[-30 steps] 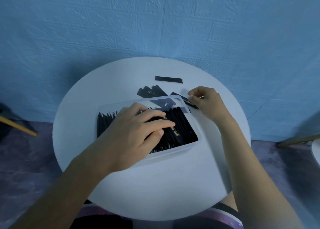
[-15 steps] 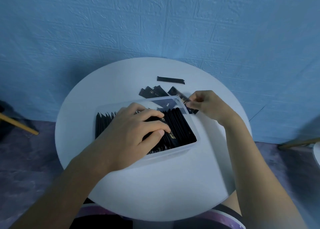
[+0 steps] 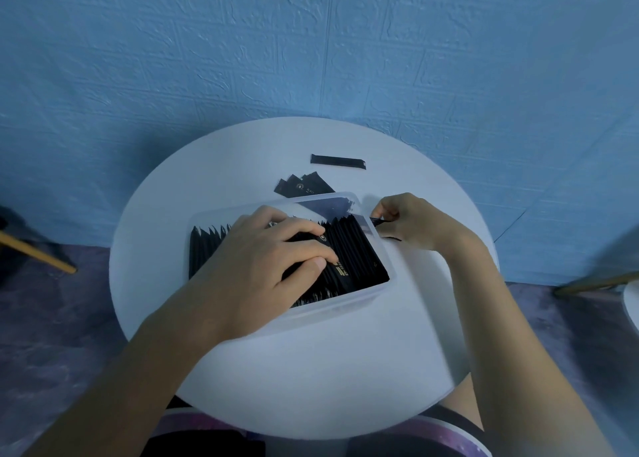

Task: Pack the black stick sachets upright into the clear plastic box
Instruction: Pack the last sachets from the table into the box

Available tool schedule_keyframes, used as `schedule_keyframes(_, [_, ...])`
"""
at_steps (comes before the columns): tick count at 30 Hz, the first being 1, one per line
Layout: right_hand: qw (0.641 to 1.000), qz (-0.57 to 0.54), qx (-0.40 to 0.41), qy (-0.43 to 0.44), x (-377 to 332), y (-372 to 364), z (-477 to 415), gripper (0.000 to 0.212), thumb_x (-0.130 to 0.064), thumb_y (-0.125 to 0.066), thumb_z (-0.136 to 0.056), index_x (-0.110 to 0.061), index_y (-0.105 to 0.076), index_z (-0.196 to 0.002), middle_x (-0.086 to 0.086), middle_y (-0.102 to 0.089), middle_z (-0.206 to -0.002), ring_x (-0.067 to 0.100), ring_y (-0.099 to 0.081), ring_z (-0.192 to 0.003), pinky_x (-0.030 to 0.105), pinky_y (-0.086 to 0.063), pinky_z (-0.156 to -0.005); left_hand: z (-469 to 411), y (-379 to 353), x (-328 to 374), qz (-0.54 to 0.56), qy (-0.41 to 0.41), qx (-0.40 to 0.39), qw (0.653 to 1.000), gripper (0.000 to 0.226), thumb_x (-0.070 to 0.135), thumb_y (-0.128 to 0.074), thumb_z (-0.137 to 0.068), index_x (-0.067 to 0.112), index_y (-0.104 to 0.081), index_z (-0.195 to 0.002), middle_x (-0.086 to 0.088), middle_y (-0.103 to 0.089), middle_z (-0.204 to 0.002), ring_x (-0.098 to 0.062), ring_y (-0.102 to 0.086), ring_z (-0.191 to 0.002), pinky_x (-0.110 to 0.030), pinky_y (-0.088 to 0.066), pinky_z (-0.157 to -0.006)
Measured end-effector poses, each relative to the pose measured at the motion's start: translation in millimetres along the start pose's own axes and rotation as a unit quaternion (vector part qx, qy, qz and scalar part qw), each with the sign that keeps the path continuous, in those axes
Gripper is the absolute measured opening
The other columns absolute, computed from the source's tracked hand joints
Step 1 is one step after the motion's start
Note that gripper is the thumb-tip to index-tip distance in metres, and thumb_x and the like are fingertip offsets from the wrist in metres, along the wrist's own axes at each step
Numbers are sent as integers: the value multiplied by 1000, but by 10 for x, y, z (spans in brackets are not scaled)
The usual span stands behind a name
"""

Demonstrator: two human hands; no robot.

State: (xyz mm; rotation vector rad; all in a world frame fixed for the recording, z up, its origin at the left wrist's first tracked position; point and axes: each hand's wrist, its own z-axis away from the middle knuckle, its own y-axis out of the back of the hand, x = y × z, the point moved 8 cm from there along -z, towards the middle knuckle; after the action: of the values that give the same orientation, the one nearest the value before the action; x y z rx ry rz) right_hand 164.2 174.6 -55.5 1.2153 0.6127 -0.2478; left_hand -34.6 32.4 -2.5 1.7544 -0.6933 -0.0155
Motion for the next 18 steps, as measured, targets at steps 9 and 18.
schedule_keyframes(9, [982, -165, 77, 46, -330, 422, 631, 11, -21, -73, -91, -13, -66, -94, -12, -63, -70, 10, -59, -61, 27, -45, -61, -24, -20, 2, -2, -5, 12, 1000, 36, 48, -35, -101, 49, -70, -112, 28, -58, -130, -10, -44, -110, -36, -35, -95])
schedule_keyframes(18, [994, 106, 29, 15, -902, -77, 946, 30, -46, -64, -92, -33, -57, -118, -5, -67, -97, 22, -60, -91, 35, -50, -78, -19, -20, -7, 1, -1, 11, 1000, 36, 49, -36, -98, 51, -68, -114, 23, -51, -129, -5, -41, -111, -37, -36, -96])
